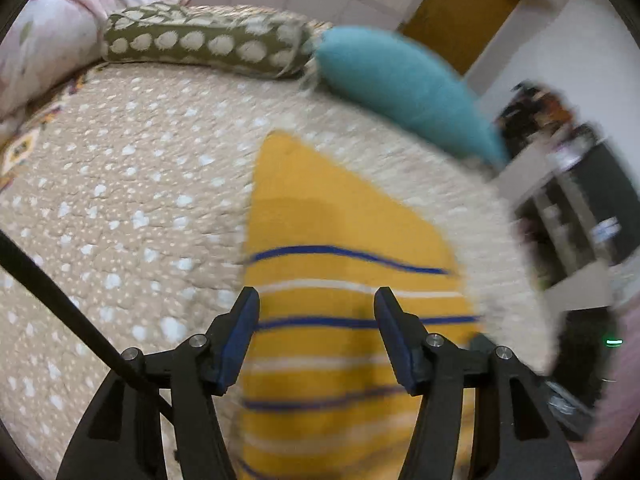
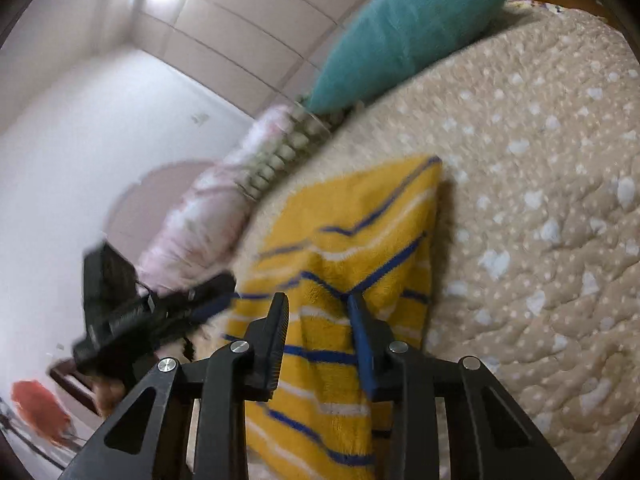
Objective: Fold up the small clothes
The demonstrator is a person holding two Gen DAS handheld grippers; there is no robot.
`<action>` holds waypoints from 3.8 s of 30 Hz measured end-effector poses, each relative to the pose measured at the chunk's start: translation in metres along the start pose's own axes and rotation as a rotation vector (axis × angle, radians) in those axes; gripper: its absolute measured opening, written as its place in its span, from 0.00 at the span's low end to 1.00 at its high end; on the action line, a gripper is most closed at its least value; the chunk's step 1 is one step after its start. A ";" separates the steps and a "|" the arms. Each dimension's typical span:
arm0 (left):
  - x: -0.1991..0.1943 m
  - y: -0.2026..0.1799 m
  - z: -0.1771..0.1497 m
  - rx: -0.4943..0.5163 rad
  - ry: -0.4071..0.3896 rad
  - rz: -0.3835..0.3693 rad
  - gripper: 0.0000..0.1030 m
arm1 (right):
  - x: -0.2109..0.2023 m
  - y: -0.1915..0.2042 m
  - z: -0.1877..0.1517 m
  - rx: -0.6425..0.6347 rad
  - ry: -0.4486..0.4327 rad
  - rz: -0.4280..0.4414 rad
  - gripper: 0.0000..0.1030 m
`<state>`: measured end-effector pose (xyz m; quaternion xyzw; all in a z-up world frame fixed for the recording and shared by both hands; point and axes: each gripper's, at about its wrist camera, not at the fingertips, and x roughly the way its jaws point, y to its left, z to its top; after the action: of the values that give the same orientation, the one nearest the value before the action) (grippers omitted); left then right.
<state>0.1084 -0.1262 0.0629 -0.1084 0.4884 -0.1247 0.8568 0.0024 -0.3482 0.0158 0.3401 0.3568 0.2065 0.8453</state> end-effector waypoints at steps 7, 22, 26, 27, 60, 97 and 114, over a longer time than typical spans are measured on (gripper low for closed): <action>0.015 0.018 -0.008 -0.082 0.034 -0.024 0.71 | 0.001 -0.012 0.003 0.020 0.005 -0.092 0.33; -0.038 0.032 -0.096 -0.111 -0.032 -0.038 0.62 | -0.011 0.039 -0.018 -0.198 -0.048 -0.183 0.38; -0.032 0.034 -0.111 -0.106 -0.033 -0.038 0.62 | -0.006 0.034 -0.021 -0.195 -0.022 -0.230 0.38; -0.032 0.034 -0.113 -0.097 -0.041 -0.036 0.62 | -0.005 0.031 -0.020 -0.186 -0.020 -0.234 0.40; -0.112 0.098 -0.161 -0.048 -0.288 0.140 0.74 | 0.050 0.071 -0.006 -0.385 0.010 -0.553 0.68; -0.086 0.134 -0.164 -0.064 -0.211 0.192 0.87 | 0.062 0.168 -0.147 -0.720 0.090 -0.560 0.44; -0.081 0.128 -0.162 -0.030 -0.183 0.204 0.94 | 0.003 0.105 -0.068 -0.431 -0.033 -0.676 0.50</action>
<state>-0.0580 0.0108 0.0078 -0.0819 0.4184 -0.0191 0.9044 -0.0573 -0.2455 0.0546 0.0217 0.3835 -0.0184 0.9231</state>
